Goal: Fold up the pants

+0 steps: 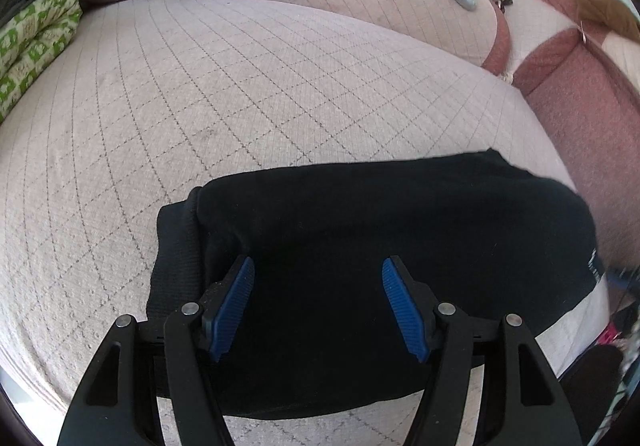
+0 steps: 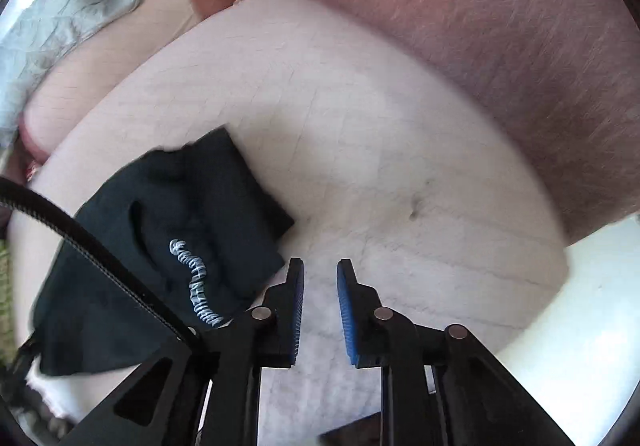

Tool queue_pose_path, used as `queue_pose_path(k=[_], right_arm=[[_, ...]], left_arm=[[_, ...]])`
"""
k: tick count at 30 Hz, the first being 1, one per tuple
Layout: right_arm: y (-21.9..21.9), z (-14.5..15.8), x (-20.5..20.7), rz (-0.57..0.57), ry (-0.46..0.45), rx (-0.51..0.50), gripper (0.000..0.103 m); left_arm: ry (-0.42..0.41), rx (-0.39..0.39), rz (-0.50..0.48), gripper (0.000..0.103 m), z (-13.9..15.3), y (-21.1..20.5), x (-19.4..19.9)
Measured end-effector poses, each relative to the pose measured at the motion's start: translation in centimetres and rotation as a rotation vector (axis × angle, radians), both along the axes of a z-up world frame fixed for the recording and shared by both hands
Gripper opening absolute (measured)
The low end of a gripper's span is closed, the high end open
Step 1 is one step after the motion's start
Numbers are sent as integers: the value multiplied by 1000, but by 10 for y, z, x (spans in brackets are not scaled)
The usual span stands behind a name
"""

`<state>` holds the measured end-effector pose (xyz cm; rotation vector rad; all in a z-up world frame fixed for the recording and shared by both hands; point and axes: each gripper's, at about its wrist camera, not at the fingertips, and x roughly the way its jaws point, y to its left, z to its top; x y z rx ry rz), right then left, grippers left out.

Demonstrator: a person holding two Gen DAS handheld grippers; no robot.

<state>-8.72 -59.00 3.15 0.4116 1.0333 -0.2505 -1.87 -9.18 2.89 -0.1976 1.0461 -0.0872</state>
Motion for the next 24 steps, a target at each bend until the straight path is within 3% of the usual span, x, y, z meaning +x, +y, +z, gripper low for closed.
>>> queue_pose_path(k=[2, 4, 6, 9, 12, 15, 18, 21, 23, 24], right_arm=[[20, 17, 4, 51, -102, 33, 33], [49, 25, 19, 156, -183, 123, 52], [77, 23, 39, 243, -204, 187, 52], [121, 22, 75, 358, -210, 197, 52], [167, 22, 117, 510, -173, 211, 52], [206, 14, 157, 625, -105, 116, 52], [227, -8, 187, 697, -13, 7, 53], [236, -35, 207, 735, 92, 32, 56], [247, -34, 203, 776, 78, -35, 41], [252, -32, 203, 787, 77, -51, 20]], left_arm=[[2, 26, -15, 69, -1, -6, 2], [2, 43, -30, 74, -2, -10, 2], [-2, 70, -38, 74, -3, -14, 1], [-10, 95, -49, 74, -3, -16, -1], [-11, 88, -51, 74, -2, -14, -1], [-9, 63, -49, 74, -2, -10, -1], [-10, 52, -60, 74, -1, -8, -3], [-10, 41, -78, 74, 0, -6, -5], [-11, 24, -90, 74, 0, -3, -6], [-13, 13, -94, 74, 0, -1, -7]])
